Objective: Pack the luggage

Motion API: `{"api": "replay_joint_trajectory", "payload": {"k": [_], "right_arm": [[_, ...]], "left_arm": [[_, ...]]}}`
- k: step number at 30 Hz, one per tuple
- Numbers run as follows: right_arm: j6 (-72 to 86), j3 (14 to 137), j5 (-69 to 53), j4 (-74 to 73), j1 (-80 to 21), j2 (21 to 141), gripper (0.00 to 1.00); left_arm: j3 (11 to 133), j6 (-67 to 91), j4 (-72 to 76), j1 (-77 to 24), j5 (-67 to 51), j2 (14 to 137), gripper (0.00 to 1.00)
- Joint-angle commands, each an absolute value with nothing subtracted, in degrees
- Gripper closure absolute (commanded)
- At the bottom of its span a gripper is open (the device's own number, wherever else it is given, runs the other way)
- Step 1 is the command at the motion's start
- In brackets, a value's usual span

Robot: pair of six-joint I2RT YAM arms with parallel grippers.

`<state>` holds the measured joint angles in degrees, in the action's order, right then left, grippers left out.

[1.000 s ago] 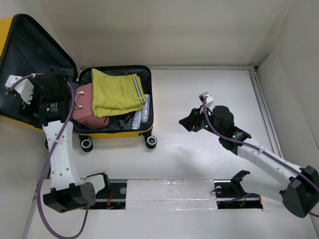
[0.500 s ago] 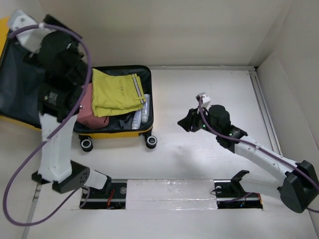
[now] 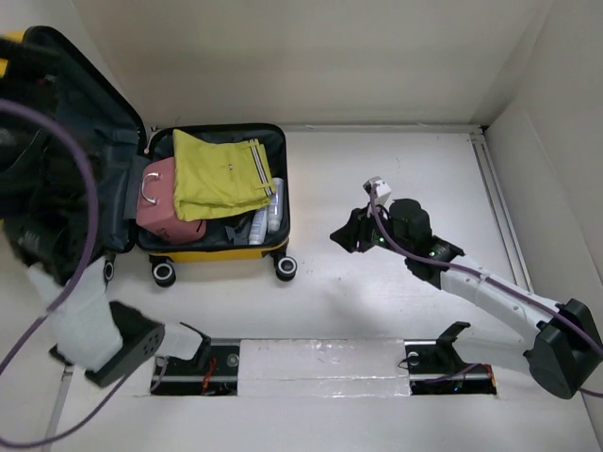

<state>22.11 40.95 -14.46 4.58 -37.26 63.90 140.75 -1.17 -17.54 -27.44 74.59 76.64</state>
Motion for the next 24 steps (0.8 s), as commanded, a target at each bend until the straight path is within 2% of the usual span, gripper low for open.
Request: {"api": "replay_joint_trajectory", "payload": {"k": [1,2,5,8,9,10,12,13,14,16,19,20,24], "right_arm": [[21.2,44.1,-14.9,6.4,-38.1,63.3,0.55],[21.2,43.6,-14.4,6.4,-38.7,62.6,0.55],[21.2,43.1,-13.9,6.9,-38.7,61.4,0.55],[21.2,43.1,-13.9,6.9,-38.7,62.2,0.55],[21.2,43.1,-13.9,6.9,-39.2,62.2,0.55],[21.2,43.1,-13.9,6.9,-39.2,62.2,0.55],[20.7,43.1,-12.8,6.9,-39.2,62.2,0.55],[20.7,43.1,-11.5,6.9,-39.2,62.2,0.55],[20.7,43.1,-11.5,6.9,-39.2,62.2,0.55],[20.7,43.1,-11.5,6.9,-39.2,62.2,0.55],[20.7,43.1,-12.7,6.9,-39.2,62.8,0.55],[20.7,43.1,-12.7,6.9,-39.2,62.8,0.55],[20.7,43.1,-12.7,6.9,-39.2,62.3,0.55]], "left_arm": [[148.5,-12.4,-12.4,-30.3,72.4,91.8,0.16],[144.6,-12.5,-11.4,-30.8,71.5,94.4,0.15],[145.0,-8.5,-14.2,-30.2,68.7,101.7,0.11],[149.2,11.4,-31.5,-23.9,46.5,104.2,0.09],[141.1,23.1,-32.2,-17.7,37.9,102.4,0.09],[133.7,25.6,-30.2,-16.8,29.4,100.0,0.13],[118.2,26.5,-16.3,-18.2,32.2,93.7,0.14],[106.3,26.2,-9.2,-19.9,36.3,87.3,0.14],[102.0,27.8,-7.7,-20.0,36.4,84.3,0.14],[93.4,31.1,-7.7,-17.3,35.0,77.2,0.15],[87.1,34.4,-12.9,-17.3,40.2,70.7,0.15],[82.1,36.3,-14.7,-17.3,44.3,65.4,0.15],[67.7,41.6,-17.8,-13.5,48.3,49.1,0.17]]}}
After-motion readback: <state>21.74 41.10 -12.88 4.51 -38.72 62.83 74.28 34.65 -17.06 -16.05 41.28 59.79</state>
